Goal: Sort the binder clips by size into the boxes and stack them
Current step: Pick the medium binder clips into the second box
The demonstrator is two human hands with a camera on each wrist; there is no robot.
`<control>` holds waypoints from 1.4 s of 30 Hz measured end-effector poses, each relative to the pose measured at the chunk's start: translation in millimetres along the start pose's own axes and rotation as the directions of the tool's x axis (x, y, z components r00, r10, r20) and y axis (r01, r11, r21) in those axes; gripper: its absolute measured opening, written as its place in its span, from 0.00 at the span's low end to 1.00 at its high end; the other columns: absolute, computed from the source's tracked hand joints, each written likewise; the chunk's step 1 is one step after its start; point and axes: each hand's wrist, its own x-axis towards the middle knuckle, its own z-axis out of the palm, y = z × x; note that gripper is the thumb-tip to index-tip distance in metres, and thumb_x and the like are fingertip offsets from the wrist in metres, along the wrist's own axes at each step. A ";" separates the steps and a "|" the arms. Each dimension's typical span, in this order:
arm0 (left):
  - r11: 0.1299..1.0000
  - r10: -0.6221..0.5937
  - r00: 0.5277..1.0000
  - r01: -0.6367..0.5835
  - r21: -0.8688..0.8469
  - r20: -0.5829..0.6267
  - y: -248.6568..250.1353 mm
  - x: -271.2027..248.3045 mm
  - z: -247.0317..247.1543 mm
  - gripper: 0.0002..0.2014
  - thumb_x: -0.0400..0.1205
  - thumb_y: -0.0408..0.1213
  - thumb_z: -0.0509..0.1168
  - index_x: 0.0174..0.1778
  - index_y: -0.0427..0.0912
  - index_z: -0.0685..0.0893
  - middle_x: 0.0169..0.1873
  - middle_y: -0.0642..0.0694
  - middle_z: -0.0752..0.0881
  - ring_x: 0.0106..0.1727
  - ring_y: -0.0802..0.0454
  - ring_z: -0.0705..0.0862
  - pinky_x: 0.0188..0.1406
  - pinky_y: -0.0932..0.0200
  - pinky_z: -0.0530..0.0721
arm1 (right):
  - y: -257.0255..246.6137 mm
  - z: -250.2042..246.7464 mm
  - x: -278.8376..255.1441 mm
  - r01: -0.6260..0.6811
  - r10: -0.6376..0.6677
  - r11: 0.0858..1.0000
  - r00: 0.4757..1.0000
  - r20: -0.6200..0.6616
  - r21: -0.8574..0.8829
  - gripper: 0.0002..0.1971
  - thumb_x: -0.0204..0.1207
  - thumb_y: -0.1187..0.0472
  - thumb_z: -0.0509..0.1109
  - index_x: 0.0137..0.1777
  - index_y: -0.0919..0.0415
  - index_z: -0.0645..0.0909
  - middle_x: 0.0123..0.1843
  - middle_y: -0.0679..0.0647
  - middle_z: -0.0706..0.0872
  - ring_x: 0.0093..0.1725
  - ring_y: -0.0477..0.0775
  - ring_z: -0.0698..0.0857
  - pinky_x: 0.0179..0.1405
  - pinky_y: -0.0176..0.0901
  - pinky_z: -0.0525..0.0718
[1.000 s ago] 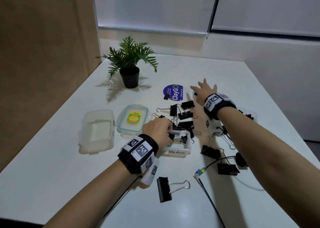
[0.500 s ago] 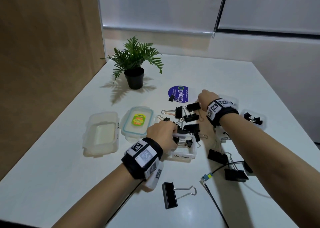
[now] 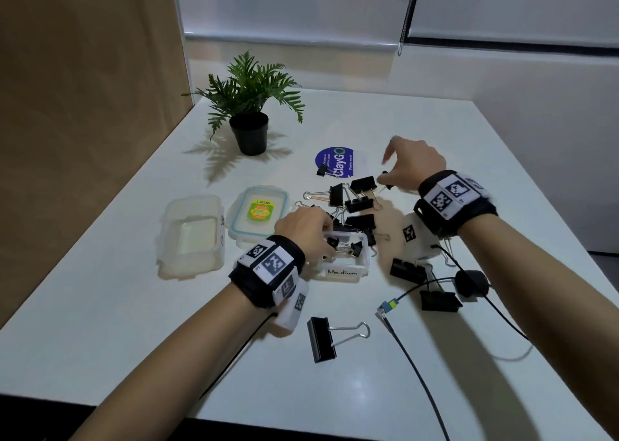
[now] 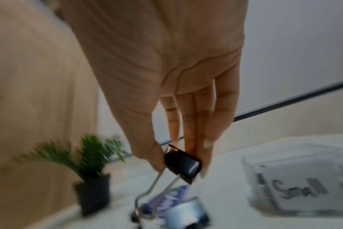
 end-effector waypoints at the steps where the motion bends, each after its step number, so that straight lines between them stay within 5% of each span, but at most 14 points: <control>1: 1.000 -0.002 1.000 0.002 -0.005 0.004 -0.4 0.5 -0.3 0.13 0.67 0.45 0.78 0.44 0.49 0.86 0.43 0.48 0.86 0.49 0.46 0.82 0.37 0.59 0.73 | -1.2 -3.8 -9.0 0.033 -0.031 0.993 0.999 -0.014 0.109 0.14 0.68 0.50 0.78 0.52 0.50 0.82 0.43 0.50 0.89 0.44 0.54 0.86 0.44 0.46 0.83; 3: 1.000 0.001 1.000 -0.001 -0.014 0.010 -1.0 0.4 -0.3 0.12 0.68 0.46 0.77 0.45 0.50 0.87 0.43 0.48 0.86 0.48 0.46 0.82 0.37 0.59 0.73 | -6.5 -10.7 -30.2 0.113 -0.114 0.962 0.993 -0.011 0.249 0.09 0.68 0.51 0.79 0.47 0.47 0.86 0.38 0.47 0.90 0.38 0.49 0.85 0.42 0.48 0.86; 7: 0.998 0.001 1.000 -0.001 -0.068 0.003 -5.1 -0.3 -0.6 0.11 0.69 0.46 0.76 0.46 0.52 0.87 0.42 0.49 0.83 0.46 0.48 0.80 0.39 0.59 0.73 | -16.1 -11.5 -65.6 0.229 -0.313 0.865 0.942 0.123 0.446 0.08 0.67 0.63 0.82 0.44 0.61 0.88 0.34 0.52 0.90 0.33 0.47 0.88 0.29 0.38 0.88; 11: 0.992 0.013 1.000 -0.010 -0.129 0.017 -9.4 -0.4 -0.4 0.12 0.70 0.45 0.77 0.49 0.50 0.87 0.42 0.50 0.80 0.45 0.50 0.79 0.41 0.59 0.75 | -17.3 -7.3 -83.9 0.390 -0.480 0.833 0.862 0.162 0.392 0.09 0.63 0.64 0.84 0.40 0.58 0.88 0.35 0.45 0.90 0.34 0.36 0.89 0.35 0.23 0.81; 14: 0.992 0.015 1.000 -0.012 -0.129 0.023 -11.7 0.6 0.3 0.14 0.70 0.46 0.77 0.50 0.50 0.87 0.42 0.50 0.80 0.46 0.50 0.80 0.42 0.59 0.76 | -19.4 1.2 -91.3 0.492 -0.544 0.827 0.823 0.164 0.274 0.08 0.64 0.59 0.84 0.41 0.51 0.89 0.34 0.39 0.90 0.36 0.34 0.89 0.39 0.33 0.85; 16: 0.991 0.010 1.000 -0.007 -0.130 0.023 -13.2 1.4 1.2 0.14 0.71 0.46 0.77 0.51 0.51 0.86 0.45 0.49 0.81 0.48 0.49 0.80 0.44 0.58 0.77 | -23.5 6.6 -96.6 0.495 -0.519 0.852 0.843 0.144 0.174 0.08 0.64 0.56 0.83 0.42 0.45 0.90 0.34 0.39 0.90 0.38 0.35 0.88 0.38 0.40 0.86; 21: 0.992 0.008 1.000 -0.006 -0.125 0.022 -15.1 2.4 1.6 0.14 0.71 0.46 0.76 0.52 0.51 0.86 0.50 0.47 0.82 0.48 0.49 0.81 0.43 0.59 0.76 | -37.8 11.0 -106.4 0.446 -0.428 0.888 0.891 0.150 -0.114 0.08 0.65 0.49 0.80 0.44 0.43 0.89 0.37 0.40 0.86 0.43 0.45 0.85 0.26 0.33 0.65; 24: 0.992 0.008 1.000 -0.004 -0.129 0.027 -16.2 3.2 2.1 0.16 0.71 0.46 0.76 0.53 0.50 0.85 0.49 0.48 0.82 0.47 0.49 0.81 0.43 0.59 0.76 | -43.2 18.2 -109.0 0.407 -0.383 0.883 0.913 0.141 -0.233 0.07 0.67 0.46 0.76 0.43 0.45 0.88 0.43 0.43 0.85 0.46 0.50 0.83 0.28 0.36 0.63; 30: 0.989 0.055 0.994 -0.040 -0.145 0.098 -16.5 5.1 -3.8 0.14 0.73 0.46 0.76 0.53 0.49 0.87 0.42 0.50 0.82 0.42 0.48 0.85 0.37 0.60 0.81 | -45.9 29.9 -108.6 0.328 -0.311 0.929 0.943 0.116 -0.172 0.06 0.67 0.50 0.78 0.38 0.51 0.88 0.51 0.49 0.79 0.50 0.55 0.81 0.35 0.43 0.73; 33: 0.983 0.081 0.989 -0.059 -0.172 0.127 -16.3 5.9 -7.9 0.13 0.74 0.45 0.75 0.52 0.47 0.87 0.40 0.49 0.83 0.37 0.48 0.87 0.31 0.62 0.84 | -43.8 34.5 -104.6 0.321 -0.304 0.938 0.943 0.138 -0.133 0.05 0.67 0.54 0.77 0.38 0.53 0.87 0.48 0.51 0.84 0.46 0.58 0.84 0.35 0.42 0.74; 37: 0.982 0.105 0.991 -0.090 -0.166 0.084 -19.3 7.4 -8.9 0.11 0.71 0.47 0.77 0.47 0.51 0.89 0.42 0.47 0.87 0.43 0.50 0.86 0.47 0.52 0.87 | -40.8 39.8 -102.1 0.323 -0.313 0.942 0.944 0.106 -0.089 0.08 0.66 0.56 0.76 0.40 0.54 0.81 0.42 0.51 0.86 0.43 0.58 0.83 0.35 0.43 0.76; 42: 0.988 0.082 0.997 -0.080 -0.134 0.013 -19.8 15.1 -16.2 0.11 0.67 0.50 0.78 0.43 0.54 0.90 0.40 0.51 0.88 0.47 0.51 0.85 0.48 0.54 0.84 | -43.1 42.7 -100.2 0.319 -0.314 0.946 0.945 0.094 -0.051 0.19 0.65 0.52 0.78 0.48 0.56 0.73 0.42 0.53 0.86 0.41 0.60 0.83 0.34 0.48 0.80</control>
